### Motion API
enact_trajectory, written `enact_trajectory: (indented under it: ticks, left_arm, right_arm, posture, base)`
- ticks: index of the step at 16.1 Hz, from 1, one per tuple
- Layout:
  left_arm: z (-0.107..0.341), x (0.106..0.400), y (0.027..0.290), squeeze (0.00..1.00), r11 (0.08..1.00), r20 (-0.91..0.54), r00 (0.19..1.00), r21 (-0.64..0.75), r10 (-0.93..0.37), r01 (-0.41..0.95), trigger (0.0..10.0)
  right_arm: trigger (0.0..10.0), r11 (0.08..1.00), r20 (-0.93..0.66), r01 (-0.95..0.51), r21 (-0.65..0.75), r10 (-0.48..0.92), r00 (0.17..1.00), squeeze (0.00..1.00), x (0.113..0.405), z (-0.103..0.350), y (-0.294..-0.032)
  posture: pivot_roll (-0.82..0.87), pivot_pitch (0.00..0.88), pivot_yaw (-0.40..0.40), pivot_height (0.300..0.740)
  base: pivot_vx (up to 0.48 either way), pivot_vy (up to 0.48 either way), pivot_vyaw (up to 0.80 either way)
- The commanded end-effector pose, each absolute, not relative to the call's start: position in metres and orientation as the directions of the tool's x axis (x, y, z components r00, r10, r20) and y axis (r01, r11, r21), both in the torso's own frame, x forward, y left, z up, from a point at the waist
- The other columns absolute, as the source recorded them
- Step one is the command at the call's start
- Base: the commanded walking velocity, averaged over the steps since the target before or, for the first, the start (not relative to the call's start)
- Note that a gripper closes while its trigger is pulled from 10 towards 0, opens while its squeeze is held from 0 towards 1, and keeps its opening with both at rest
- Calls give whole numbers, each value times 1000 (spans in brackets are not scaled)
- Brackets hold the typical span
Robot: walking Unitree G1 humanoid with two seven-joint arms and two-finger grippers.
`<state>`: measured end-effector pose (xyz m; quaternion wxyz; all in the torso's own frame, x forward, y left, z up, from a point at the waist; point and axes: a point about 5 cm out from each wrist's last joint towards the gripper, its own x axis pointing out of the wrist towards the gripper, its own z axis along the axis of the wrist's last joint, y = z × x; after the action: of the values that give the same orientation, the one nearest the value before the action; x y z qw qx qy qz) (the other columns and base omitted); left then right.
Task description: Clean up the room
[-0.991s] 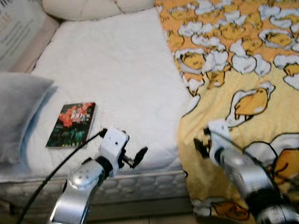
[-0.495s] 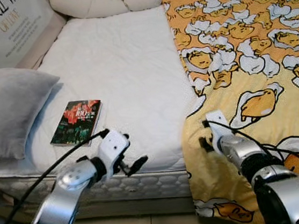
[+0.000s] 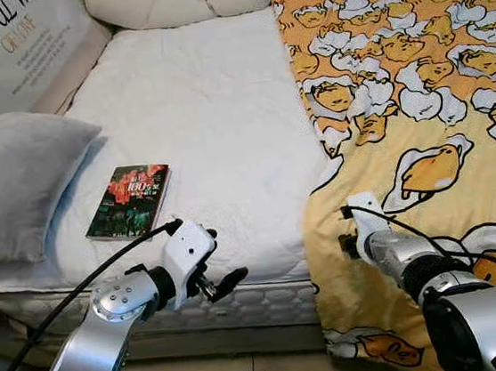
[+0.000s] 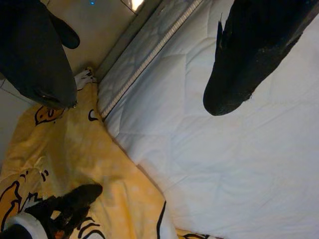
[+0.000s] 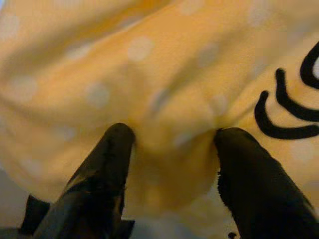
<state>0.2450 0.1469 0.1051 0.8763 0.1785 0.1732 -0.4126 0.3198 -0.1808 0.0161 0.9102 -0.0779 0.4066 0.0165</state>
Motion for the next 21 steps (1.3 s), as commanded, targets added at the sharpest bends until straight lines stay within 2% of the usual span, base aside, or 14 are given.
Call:
enact_trajectory:
  ticks: [1,5,10,21]
  left_arm:
    - [112,246,148,0,595,-439,609,190,-660,781,10000]
    - [119,241,157,0,591,-451,608,198,-653,782,10000]
    - [119,234,156,0,564,-470,575,183,-669,805,10000]
    - [120,246,153,0,593,-441,612,200,-656,780,10000]
  right_arm:
    - [0,990,-736,-83,-111,-26,677,0,321,17,-183]
    - [0,993,-734,-53,-110,-45,678,0,319,17,-191]
    - [0,995,-734,-17,-96,-59,677,0,318,17,-199]
    - [0,998,-694,29,-53,-58,717,0,320,22,-210]
  posture:
    - [129,81,62,740]
    - [160,136,85,740]
    - [169,150,88,740]
    - [119,87,62,740]
  base:
    - [0,0,0]
    - [0,0,0]
    - [0,0,0]
    - [0,0,0]
